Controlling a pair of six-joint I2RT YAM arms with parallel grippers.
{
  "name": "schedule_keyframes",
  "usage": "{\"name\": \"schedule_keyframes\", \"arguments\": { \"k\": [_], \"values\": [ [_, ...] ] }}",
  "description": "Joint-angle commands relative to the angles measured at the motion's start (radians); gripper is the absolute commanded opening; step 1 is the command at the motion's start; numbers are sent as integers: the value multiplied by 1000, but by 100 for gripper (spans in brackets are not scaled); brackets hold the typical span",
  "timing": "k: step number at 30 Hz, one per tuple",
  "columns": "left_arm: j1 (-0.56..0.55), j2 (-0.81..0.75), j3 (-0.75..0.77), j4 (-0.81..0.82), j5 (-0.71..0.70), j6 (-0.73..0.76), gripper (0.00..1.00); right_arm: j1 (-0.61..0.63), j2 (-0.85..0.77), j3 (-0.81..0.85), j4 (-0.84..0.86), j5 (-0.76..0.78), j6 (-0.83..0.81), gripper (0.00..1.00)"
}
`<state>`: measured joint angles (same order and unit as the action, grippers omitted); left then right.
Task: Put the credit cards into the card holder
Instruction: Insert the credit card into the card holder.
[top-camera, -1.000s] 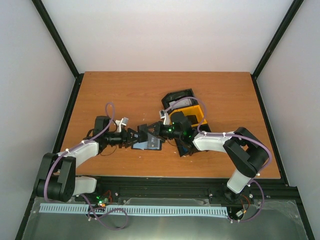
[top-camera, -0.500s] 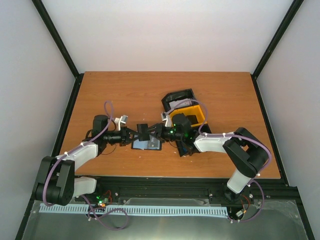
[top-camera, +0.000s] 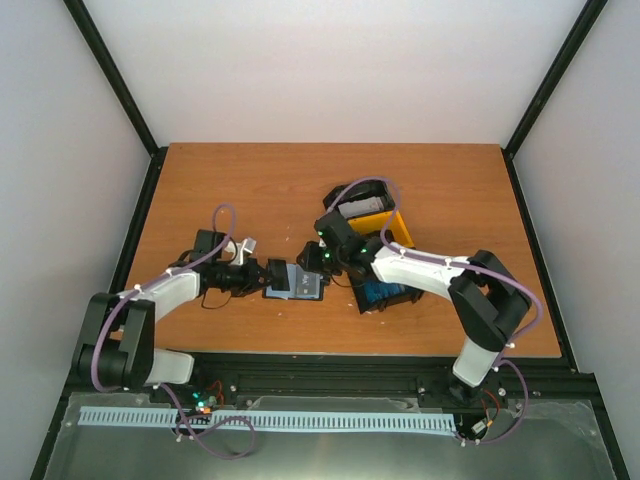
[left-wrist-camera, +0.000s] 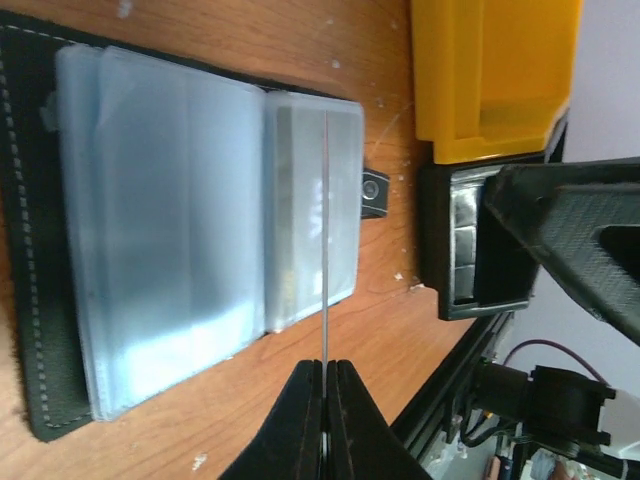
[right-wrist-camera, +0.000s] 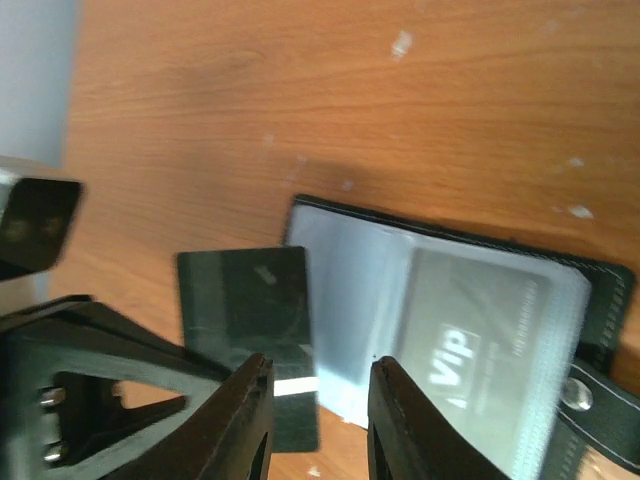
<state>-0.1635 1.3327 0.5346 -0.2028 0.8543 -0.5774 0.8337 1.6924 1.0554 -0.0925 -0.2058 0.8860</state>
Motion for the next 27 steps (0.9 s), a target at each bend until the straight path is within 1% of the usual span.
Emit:
{"name": "schedule_keyframes", "arguments": {
  "k": [1,5,11,14,17,27],
  "values": [
    [3,42,62,-61,-31,89,1,29,78,77,-313,142,-63,26],
    [3,123,71,-10,19,94,1,43,110,107,-381,169,-74,25],
    [4,208,76,93,49,90,1,50,127,101,-410,159,-72,24],
    [2,238,80,161,86,74,1,50,138,97,-411,141,-72,21],
    [1,260,52,234,131,50,1,49,148,94,-405,124,-72,21],
    [1,300,28,246,88,76,1,50,174,92,-395,100,-73,20]
  ]
}}
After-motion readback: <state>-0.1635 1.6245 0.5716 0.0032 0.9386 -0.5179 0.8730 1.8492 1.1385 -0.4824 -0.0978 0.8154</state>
